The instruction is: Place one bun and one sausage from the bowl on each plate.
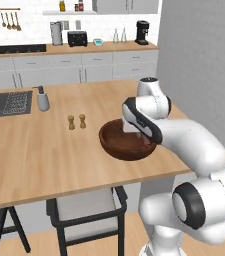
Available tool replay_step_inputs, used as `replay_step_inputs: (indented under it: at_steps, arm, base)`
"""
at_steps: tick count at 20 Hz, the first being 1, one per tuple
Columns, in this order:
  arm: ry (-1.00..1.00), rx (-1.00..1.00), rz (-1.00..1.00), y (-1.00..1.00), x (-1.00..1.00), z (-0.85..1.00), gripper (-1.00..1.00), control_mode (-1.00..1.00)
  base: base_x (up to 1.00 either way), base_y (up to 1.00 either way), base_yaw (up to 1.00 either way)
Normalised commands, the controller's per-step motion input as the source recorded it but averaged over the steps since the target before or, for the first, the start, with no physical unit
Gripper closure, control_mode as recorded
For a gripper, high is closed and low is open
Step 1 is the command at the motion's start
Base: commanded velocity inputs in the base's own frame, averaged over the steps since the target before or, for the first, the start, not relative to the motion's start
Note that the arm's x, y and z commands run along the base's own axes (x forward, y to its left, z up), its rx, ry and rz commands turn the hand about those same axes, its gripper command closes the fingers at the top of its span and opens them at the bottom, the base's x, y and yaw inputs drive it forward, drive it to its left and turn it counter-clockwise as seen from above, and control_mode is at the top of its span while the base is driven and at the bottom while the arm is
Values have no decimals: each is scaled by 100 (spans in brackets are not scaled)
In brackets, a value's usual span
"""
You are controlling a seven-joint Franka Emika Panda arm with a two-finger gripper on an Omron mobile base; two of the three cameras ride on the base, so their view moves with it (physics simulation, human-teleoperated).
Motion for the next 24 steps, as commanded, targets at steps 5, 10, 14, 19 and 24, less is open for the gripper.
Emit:
replay_step_inputs:
  at_steps: [5,10,14,19,24]
  arm:
    - [1,1,4,-19,-63,16,100,-100]
    - [0,0,23,-25,-12,0,100,-100]
    - [0,0,6,-5,-24,0,100,-100]
    - [0,0,0,0,-15,0,100,-100]
    - [0,0,0,0,-8,0,100,100]
  base:
    - [0,0,0]
    - [0,0,0]
    - [0,0,0]
    - [0,0,0]
    - [-5,0,0]
